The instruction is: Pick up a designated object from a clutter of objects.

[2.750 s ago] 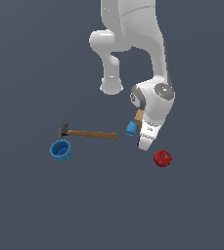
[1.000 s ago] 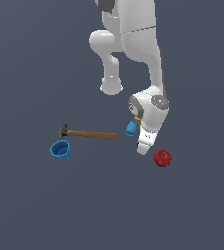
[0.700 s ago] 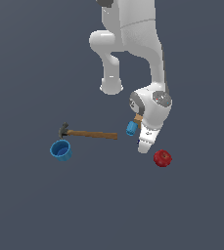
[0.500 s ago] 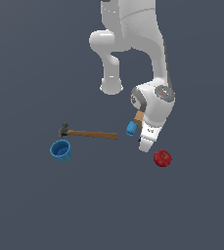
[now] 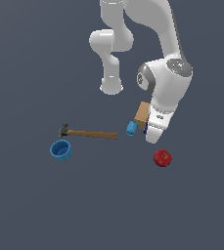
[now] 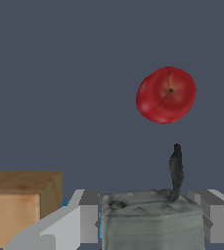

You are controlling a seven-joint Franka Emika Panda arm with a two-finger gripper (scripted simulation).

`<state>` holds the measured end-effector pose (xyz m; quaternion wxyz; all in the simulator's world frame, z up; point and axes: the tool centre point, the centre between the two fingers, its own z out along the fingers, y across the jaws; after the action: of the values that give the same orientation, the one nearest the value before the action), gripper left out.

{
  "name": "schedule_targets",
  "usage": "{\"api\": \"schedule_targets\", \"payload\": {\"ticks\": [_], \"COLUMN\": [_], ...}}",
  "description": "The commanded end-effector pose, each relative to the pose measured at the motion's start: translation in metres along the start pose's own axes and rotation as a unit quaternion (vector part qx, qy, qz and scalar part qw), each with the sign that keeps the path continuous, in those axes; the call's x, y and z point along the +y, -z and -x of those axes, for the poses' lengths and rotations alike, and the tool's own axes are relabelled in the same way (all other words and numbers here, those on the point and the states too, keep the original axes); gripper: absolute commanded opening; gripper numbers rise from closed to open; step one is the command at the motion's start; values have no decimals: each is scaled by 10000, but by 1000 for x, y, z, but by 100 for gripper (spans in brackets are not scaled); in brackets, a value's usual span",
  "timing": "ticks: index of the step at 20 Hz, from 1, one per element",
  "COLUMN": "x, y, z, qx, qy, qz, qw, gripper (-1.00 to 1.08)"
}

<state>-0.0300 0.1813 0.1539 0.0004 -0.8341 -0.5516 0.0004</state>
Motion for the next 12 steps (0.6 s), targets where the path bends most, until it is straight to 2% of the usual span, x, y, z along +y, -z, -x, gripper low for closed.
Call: {"api": "schedule_targets", "payload": {"ticks": [1, 12], "x": [2, 16], "y": [28, 142], "z": [-3, -14], "qx": [6, 14], "qy": [5, 7], "qz": [-6, -10], "qw": [10000, 10000], "gripper": [-100, -100]}}
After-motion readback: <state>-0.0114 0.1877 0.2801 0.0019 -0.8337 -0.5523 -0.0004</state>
